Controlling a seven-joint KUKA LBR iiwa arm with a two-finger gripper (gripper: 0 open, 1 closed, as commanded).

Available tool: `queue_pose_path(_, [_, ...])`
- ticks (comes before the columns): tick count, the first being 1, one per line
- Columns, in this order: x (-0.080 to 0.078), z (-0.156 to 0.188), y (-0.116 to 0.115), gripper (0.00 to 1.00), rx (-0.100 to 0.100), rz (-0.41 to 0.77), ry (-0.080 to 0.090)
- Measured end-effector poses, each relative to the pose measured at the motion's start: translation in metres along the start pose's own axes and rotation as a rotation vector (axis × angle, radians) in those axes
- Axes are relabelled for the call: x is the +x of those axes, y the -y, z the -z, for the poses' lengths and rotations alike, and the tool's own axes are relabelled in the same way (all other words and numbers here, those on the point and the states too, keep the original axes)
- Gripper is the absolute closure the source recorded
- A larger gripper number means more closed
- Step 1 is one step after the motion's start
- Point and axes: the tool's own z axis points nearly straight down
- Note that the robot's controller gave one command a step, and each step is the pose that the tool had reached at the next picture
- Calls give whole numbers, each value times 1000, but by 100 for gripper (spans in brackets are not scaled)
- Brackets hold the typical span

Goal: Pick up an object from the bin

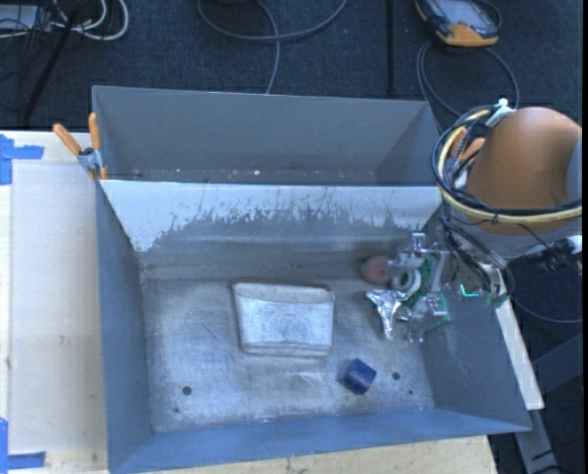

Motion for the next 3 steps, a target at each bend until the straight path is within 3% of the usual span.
queue_pose_path(1, [2,-130,24,0,-2,-218,8])
queue_pose_path(2, [0,-127,25,100,1,-215,13])
queue_pose_path(3, [-12,37,32,100,2,-77,10])
